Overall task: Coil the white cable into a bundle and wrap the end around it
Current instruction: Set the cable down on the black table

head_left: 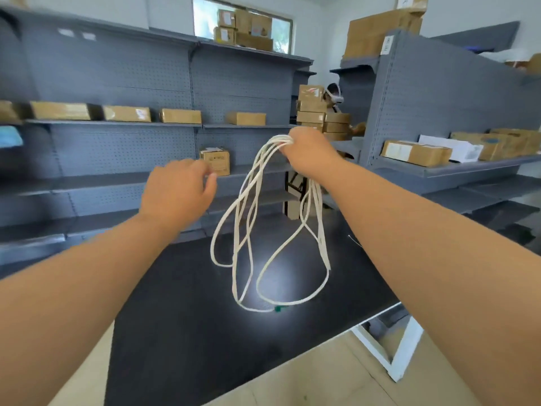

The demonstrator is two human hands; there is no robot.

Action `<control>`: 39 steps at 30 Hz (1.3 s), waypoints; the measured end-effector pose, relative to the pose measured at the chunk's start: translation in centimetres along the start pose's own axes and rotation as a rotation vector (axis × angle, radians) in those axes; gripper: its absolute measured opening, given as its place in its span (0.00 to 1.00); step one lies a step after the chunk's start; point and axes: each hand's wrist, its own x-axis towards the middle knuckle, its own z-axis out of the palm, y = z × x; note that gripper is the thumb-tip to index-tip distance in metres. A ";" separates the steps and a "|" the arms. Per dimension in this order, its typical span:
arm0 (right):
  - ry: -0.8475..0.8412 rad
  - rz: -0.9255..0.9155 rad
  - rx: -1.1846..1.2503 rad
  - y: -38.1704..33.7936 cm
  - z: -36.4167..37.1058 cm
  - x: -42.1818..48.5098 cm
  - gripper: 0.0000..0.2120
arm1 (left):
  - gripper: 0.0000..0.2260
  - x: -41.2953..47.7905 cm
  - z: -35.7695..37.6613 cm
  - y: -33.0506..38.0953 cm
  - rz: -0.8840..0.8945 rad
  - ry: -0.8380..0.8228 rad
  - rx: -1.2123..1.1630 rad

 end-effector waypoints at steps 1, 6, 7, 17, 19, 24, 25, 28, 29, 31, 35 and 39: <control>0.005 -0.032 0.024 0.2 0.7 1.6 0.05 | 0.14 1.0 0.6 -0.3 -0.022 0.013 0.029; 0.007 -0.170 0.169 1.9 3.5 8.5 0.10 | 0.13 5.9 3.1 -0.8 -0.148 0.076 0.153; 0.001 -0.194 0.189 2.3 4.1 9.5 0.12 | 0.13 6.5 3.7 -0.8 -0.171 0.086 0.186; -0.326 -0.406 0.190 8.6 15.4 12.5 0.05 | 0.12 5.7 10.8 0.4 -0.328 0.018 0.297; -0.382 -0.413 0.170 10.5 17.8 12.3 0.04 | 0.12 5.1 12.2 0.5 -0.373 -0.029 0.296; -0.478 -0.359 0.070 15.5 21.4 12.4 0.07 | 0.14 3.8 15.4 0.7 -0.401 -0.100 0.300; -0.487 -0.347 0.037 16.5 22.0 12.5 0.08 | 0.13 3.6 16.1 0.8 -0.406 -0.128 0.300; -0.505 -0.306 -0.023 19.4 23.5 13.2 0.08 | 0.12 3.3 18.0 0.8 -0.409 -0.178 0.291; -0.519 -0.285 -0.049 20.3 24.0 13.4 0.08 | 0.11 3.3 18.7 0.7 -0.411 -0.197 0.289; -0.565 -0.261 -0.135 22.0 24.6 13.6 0.12 | 0.11 3.3 20.1 0.4 -0.408 -0.241 0.291; -0.634 -0.233 -0.296 24.8 26.1 13.6 0.07 | 0.12 3.5 22.3 0.1 -0.382 -0.314 0.275; -0.727 -0.158 -0.403 27.0 27.5 13.1 0.15 | 0.12 3.7 23.9 -0.5 -0.351 -0.362 0.258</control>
